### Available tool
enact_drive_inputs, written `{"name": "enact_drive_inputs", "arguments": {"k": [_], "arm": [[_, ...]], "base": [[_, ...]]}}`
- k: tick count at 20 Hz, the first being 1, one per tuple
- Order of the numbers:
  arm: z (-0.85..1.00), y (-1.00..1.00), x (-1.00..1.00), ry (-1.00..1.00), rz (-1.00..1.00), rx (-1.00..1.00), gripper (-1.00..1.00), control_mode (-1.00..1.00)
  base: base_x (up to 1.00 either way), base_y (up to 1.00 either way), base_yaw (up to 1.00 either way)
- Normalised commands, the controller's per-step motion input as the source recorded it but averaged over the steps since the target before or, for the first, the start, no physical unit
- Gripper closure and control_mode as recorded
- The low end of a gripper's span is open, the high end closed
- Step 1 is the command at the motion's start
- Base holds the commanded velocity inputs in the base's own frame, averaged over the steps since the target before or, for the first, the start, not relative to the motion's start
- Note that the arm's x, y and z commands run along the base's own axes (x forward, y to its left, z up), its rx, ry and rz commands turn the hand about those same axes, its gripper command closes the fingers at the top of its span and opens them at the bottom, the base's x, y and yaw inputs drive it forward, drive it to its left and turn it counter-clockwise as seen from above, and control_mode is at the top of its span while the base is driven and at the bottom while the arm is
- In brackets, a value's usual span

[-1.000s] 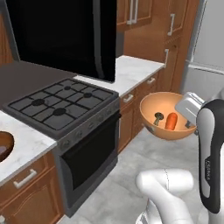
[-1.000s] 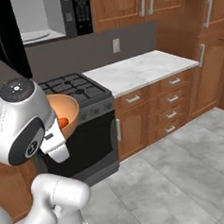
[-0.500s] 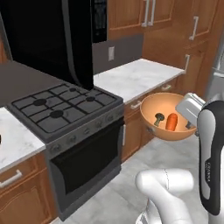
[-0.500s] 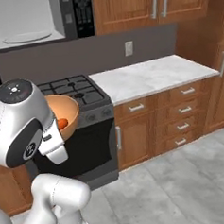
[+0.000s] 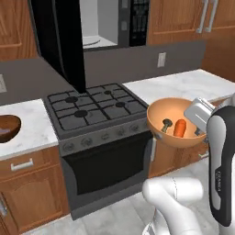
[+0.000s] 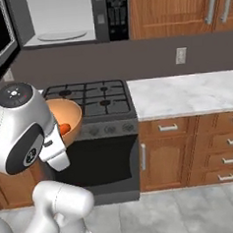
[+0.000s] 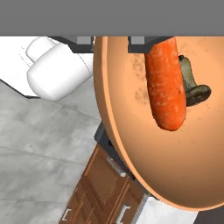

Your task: Place the bowl containing the carrot and mushroom in the microwave. Close the microwave door and press the start button to microwave the meal.

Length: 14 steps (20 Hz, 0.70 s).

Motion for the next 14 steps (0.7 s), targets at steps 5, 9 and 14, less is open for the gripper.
{"name": "enact_drive_inputs", "arguments": {"k": [5, 9, 14], "arm": [[0.0, 0.0, 0.0, 0.0, 0.0, 0.0, 1.0, 1.0], [0.0, 0.0, 0.0, 0.0, 0.0, 0.0, 1.0, 1.0], [0.0, 0.0, 0.0, 0.0, 0.0, 0.0, 1.0, 1.0]], "base": [[0.45, -0.59, 0.57], [0.5, -0.51, 0.56], [0.53, -0.44, 0.53]]}}
